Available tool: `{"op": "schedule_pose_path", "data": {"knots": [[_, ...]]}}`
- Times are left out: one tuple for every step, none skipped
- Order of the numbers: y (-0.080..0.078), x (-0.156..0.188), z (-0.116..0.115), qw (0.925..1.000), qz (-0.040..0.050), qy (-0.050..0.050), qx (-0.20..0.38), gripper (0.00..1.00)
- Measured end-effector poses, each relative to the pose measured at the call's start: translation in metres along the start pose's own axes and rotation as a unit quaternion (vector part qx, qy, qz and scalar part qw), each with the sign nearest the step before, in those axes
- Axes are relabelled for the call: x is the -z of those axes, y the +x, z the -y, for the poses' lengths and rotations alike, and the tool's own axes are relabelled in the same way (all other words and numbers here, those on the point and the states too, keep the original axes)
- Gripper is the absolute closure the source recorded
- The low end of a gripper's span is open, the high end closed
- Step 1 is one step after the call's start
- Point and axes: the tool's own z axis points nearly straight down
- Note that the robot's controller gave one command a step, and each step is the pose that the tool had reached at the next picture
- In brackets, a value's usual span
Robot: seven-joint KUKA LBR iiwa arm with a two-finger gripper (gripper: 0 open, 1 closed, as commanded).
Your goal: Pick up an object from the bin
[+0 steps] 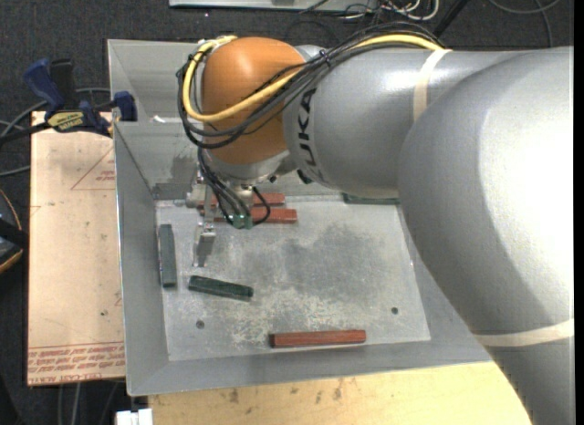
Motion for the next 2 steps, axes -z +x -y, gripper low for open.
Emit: {"op": "schedule_pose_path", "data": {"knots": [[-0.002, 0.005, 0.001, 1.0, 0.0037, -0.001, -0.002, 0.0], [-0.033, -0.065, 0.061, 1.0, 0.0052, -0.004, 0.004, 0.0]]}}
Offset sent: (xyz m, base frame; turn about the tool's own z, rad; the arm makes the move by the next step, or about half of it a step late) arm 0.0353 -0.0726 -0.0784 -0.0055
